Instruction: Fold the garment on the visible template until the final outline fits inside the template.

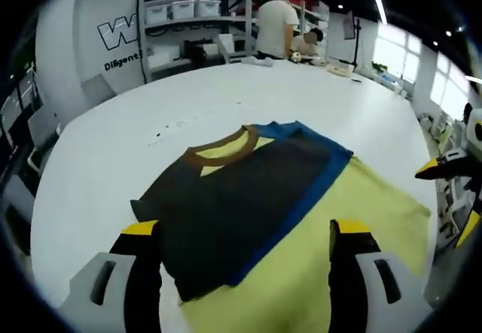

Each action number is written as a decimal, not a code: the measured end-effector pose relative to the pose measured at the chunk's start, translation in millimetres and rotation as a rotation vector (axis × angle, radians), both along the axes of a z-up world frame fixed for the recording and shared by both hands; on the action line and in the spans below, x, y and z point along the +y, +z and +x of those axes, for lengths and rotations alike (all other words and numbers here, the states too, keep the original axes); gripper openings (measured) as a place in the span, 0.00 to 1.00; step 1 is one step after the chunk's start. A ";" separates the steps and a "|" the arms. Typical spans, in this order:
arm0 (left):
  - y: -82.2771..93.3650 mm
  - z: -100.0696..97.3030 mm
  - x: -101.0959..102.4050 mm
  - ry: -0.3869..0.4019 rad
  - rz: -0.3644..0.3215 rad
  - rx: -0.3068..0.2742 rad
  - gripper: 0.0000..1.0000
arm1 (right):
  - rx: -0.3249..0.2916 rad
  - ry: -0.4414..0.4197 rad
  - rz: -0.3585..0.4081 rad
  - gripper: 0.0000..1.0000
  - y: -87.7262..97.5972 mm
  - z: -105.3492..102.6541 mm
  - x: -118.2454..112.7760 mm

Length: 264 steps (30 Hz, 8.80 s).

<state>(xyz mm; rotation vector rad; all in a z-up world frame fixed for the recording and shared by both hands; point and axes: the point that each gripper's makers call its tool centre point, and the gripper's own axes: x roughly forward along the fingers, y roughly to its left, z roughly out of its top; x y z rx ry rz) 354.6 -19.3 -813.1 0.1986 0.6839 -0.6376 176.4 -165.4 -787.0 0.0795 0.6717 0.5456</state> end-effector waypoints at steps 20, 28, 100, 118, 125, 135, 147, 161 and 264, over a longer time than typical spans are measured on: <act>-33.2 -5.0 59.3 0.188 -0.042 0.058 0.50 | 0.000 -0.014 -0.015 0.86 -0.4 -3.1 -5.1; -42.6 -11.1 69.0 0.224 -0.048 0.092 0.27 | -0.004 -0.030 -0.008 0.85 0.8 -1.9 -8.1; -6.6 -31.7 102.2 0.185 -0.075 -0.008 0.56 | 0.004 -0.063 0.015 0.94 0.7 -2.3 -7.2; 5.4 -72.4 92.0 0.115 -0.065 -0.001 0.97 | 0.068 -0.005 -0.031 0.95 -15.4 -20.3 8.0; 1.9 -90.8 98.8 0.102 -0.057 0.006 0.99 | 0.100 0.013 -0.047 0.99 -22.2 -28.7 9.8; -12.0 -131.4 116.3 0.099 -0.026 0.077 0.99 | 0.158 0.009 -0.078 0.95 -34.2 -39.0 6.5; -25.9 -167.5 137.0 0.121 0.006 0.181 0.95 | 0.223 -0.001 -0.160 0.82 -47.3 -48.1 -6.7; -42.7 -201.1 149.5 0.130 0.061 0.299 0.78 | 0.321 -0.076 -0.229 0.61 -63.9 -59.8 -23.8; -56.1 -278.1 139.4 0.043 0.217 0.549 0.01 | 0.597 -0.013 -0.384 0.00 -78.7 -123.2 -57.7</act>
